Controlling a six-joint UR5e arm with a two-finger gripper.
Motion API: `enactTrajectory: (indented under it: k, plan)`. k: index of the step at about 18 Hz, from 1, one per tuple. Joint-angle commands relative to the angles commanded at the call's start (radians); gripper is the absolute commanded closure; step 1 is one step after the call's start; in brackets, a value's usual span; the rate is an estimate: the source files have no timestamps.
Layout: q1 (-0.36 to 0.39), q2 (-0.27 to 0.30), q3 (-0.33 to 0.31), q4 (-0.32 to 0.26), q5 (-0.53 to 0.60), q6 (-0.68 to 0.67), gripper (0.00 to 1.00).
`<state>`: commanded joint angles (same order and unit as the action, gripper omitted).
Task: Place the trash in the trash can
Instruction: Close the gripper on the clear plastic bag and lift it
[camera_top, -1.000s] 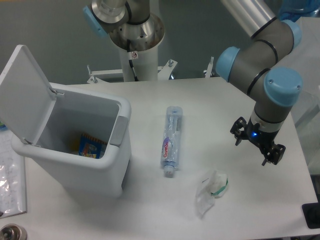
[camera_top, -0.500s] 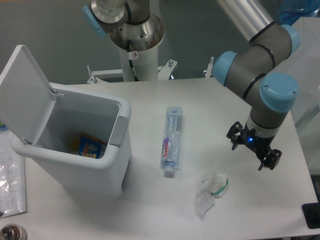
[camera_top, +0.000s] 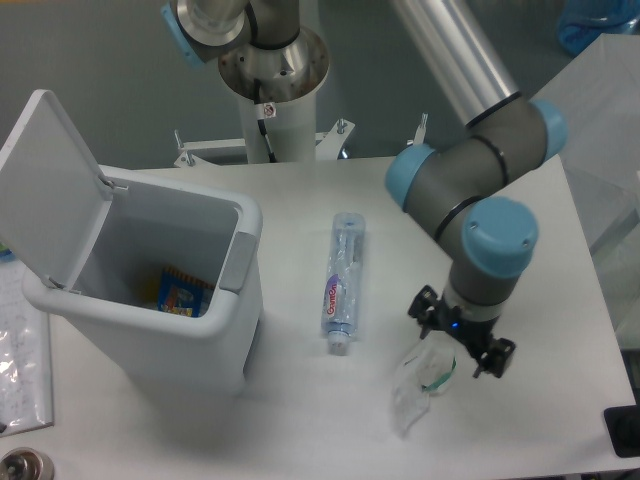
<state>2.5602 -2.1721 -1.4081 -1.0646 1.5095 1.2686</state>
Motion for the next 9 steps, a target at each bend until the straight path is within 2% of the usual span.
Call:
enactTrajectory:
  k: [5, 6, 7, 8, 9]
  plan:
    - [-0.015, -0.024, 0.009, 0.005, -0.002, 0.015, 0.00]
    - [-0.017, -0.031, 0.020, 0.012, -0.002, 0.014, 0.10]
    - [-0.017, -0.035, 0.029, 0.023, 0.000, 0.003, 0.37]
    - [-0.017, -0.037, 0.029, 0.023, 0.000, 0.000, 0.60]
    - [-0.017, -0.037, 0.024, 0.023, 0.000, 0.000, 0.67]
